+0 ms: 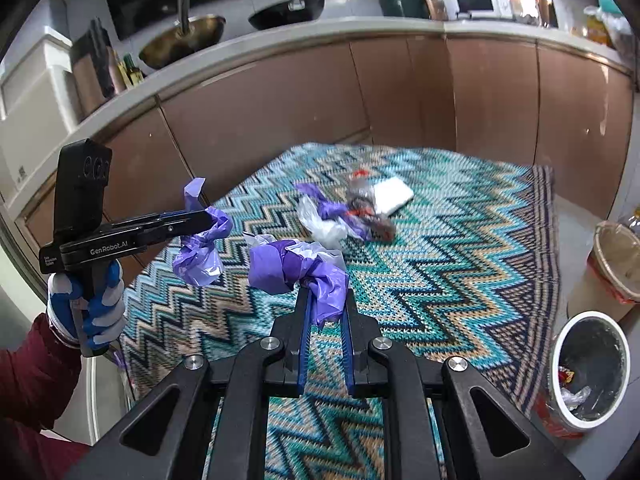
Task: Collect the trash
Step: 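Grasp purple glove with left tool while right tool grasps another purple glove, then carry both purple gloves over the white-rimmed bin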
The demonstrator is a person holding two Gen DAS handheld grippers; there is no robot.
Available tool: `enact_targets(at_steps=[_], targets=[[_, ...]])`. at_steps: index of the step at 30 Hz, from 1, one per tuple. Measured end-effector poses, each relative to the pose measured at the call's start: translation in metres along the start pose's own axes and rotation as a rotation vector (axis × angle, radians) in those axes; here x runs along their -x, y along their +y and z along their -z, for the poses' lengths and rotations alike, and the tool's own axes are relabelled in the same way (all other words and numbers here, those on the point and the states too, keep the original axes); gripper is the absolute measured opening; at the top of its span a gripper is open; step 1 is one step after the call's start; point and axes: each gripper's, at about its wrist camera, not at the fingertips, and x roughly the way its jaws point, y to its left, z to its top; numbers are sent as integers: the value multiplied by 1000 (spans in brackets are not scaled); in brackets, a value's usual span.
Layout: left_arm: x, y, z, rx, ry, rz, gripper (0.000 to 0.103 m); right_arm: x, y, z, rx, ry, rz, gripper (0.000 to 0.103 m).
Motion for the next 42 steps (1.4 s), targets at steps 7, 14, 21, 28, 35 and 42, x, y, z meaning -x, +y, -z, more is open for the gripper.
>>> enact_targets(at_steps=[7,14,21,28,35,42], targets=[[31,-47,-10,-65,-53,21,27,58,1,13,-15,-102,29,14],[24,-120,-37,-161,-68,90,27,113,-28,29,-84,-190,105,14],[-20,-211,-73,-265,-49,173,27,164,-88,43,-200,-273,275,14],[-97,-298,-102,-359,0,207,27,183,-157,60,-328,-285,430,14],[-209,-364,-102,-429,129,193,27,165,-230,70,-415,-222,537,14],[-300,-393,-90,-413,236,196,27,139,-294,79,-479,-163,586,14]])
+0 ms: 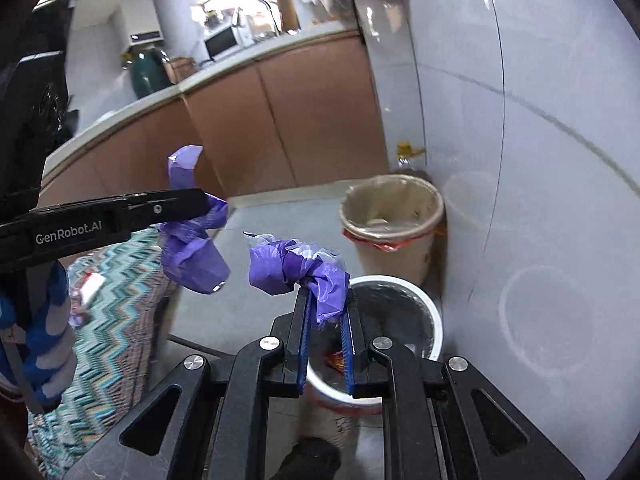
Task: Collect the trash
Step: 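Carry both purple gloves over the white-rimmed bin, then open both tools to drop the gloves into the bin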
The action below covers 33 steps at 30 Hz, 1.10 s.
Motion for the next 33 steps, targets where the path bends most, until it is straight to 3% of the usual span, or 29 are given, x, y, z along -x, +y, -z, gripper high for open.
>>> enact_targets(at_steps=[15,20,27,33], targets=[[-127,17,-6,130,160,-31,32,-98,-31,5,1,150,61,21],[-148,25,0,183,209,-1,45,-108,-37,13,-14,176,70,36],[-146,28,5,205,207,23,50,-97,-38,20,-32,178,80,39],[-100,27,6,209,128,31,50,-68,-30,14,-39,133,84,41]])
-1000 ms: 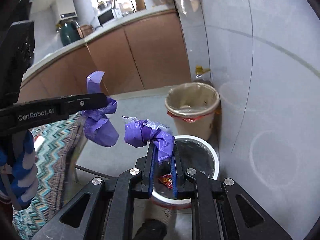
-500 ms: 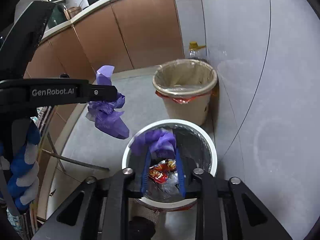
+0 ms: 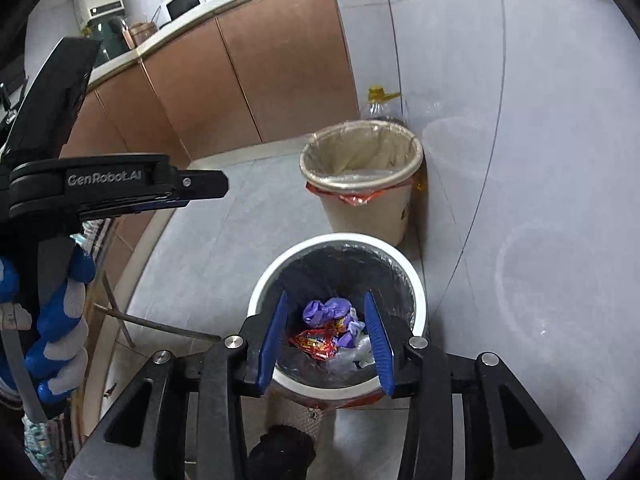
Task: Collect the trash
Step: 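Open both tools to drop the gloves into the bin, then move both tools back over the remaining trash on the blanket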
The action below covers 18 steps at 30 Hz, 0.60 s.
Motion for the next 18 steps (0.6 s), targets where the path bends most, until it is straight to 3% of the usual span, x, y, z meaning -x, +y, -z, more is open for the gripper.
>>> enact_targets(at_steps=[10,18], targets=[[122,11,15,-3,-192,-5,53,93,43,-7,50,-159,-6,54],[212,31,60,8,-330,-55,58,169,81,0,85,-282,-63,61]])
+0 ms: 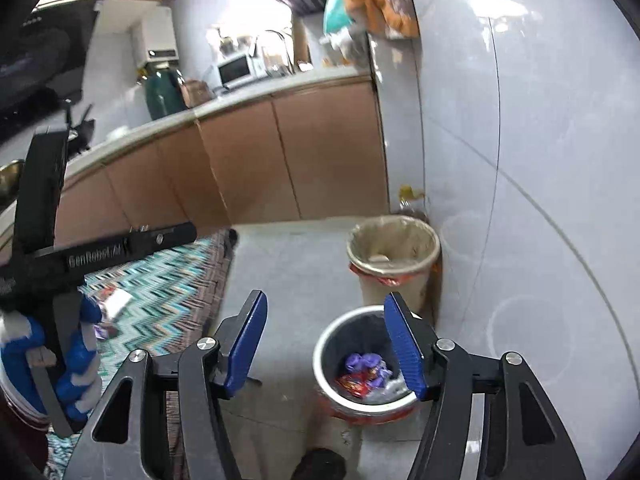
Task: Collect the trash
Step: 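Move both tools back over the remaining trash on the blanket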
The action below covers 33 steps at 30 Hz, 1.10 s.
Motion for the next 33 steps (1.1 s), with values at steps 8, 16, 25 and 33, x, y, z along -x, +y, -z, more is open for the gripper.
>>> enact_targets(at_steps=[8,16,25,33], targets=[[95,36,25,5,-102,-74,58,56,49,-8,65,-91,-53,65],[169,72,45,34,-187,-189,61,90,93,-3,114,-133,-113,67],[253,128,72,115,-282,-334,62,128,116,2,153,-188,-146,68],[307,152,91,154,-365,-466,63,143,143,9,191,-206,-177,69]])
